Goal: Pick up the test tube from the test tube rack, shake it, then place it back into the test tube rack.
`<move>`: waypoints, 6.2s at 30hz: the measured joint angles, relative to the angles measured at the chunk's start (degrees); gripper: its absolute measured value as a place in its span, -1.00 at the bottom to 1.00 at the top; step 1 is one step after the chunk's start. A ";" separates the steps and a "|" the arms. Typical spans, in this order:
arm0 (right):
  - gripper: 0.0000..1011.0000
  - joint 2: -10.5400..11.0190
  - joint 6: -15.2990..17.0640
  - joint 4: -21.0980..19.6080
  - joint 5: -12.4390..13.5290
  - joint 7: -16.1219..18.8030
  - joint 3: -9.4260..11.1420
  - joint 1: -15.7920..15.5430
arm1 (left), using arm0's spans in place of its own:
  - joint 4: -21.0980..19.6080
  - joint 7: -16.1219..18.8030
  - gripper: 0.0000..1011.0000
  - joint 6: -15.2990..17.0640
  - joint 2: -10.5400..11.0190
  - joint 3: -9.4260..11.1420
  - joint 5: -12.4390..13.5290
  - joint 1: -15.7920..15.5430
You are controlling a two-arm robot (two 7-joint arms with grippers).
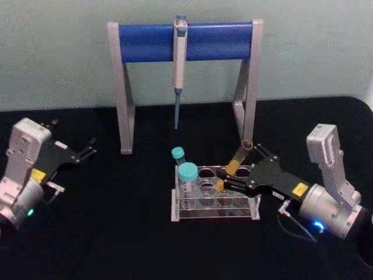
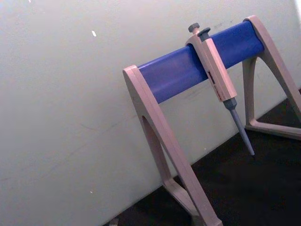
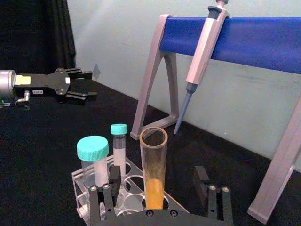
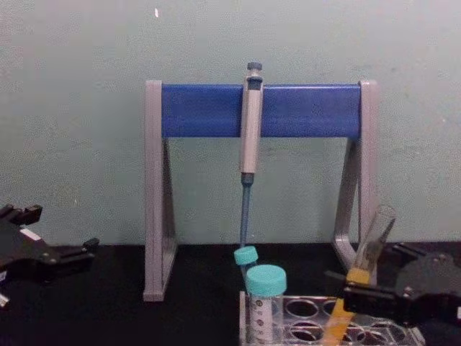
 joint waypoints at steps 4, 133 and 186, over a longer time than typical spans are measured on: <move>0.98 -0.42 -0.10 0.67 0.00 0.21 -0.09 0.39 | 0.00 0.00 0.98 0.00 0.00 0.00 0.00 0.00; -0.56 5.04 3.45 -11.13 1.39 0.00 2.09 -1.20 | 0.00 0.00 0.98 0.00 0.00 0.00 0.00 0.00; -0.56 4.86 9.13 -8.84 2.44 -3.83 3.51 3.04 | 0.00 0.00 0.98 0.00 0.00 0.00 0.00 0.00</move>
